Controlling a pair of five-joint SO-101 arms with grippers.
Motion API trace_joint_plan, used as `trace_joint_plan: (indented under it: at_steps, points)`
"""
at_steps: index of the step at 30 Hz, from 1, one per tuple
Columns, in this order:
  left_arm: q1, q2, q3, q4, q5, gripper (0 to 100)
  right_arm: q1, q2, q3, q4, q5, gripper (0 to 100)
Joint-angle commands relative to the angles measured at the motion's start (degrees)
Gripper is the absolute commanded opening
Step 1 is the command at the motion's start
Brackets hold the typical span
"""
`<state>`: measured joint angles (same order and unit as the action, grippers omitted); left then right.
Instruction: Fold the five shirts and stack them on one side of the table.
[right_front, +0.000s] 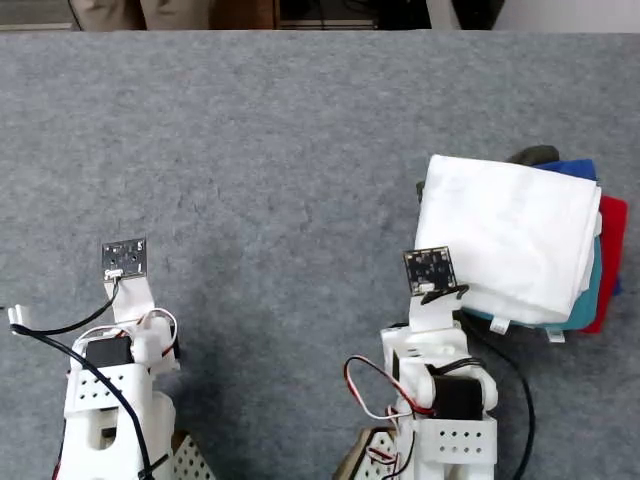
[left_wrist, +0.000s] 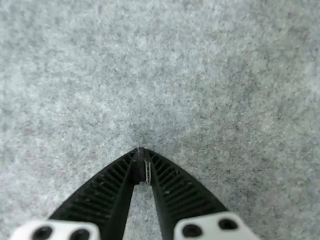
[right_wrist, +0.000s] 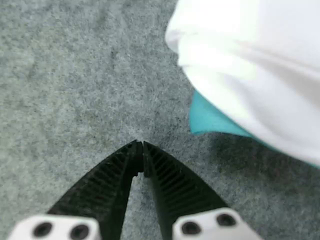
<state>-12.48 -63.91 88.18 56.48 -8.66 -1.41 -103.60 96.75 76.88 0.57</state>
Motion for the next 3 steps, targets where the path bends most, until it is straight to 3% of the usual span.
trace_joint_plan:
  at_steps: [1,3]
  points:
    - [0.79,0.04,0.09,-0.09,0.44,2,-0.48,-6.29,0.04,-1.05,0.79,0.5]
    - [0.79,0.04,0.09,-0.09,0.44,2,-0.48,-6.29,0.04,-1.05,0.79,0.5]
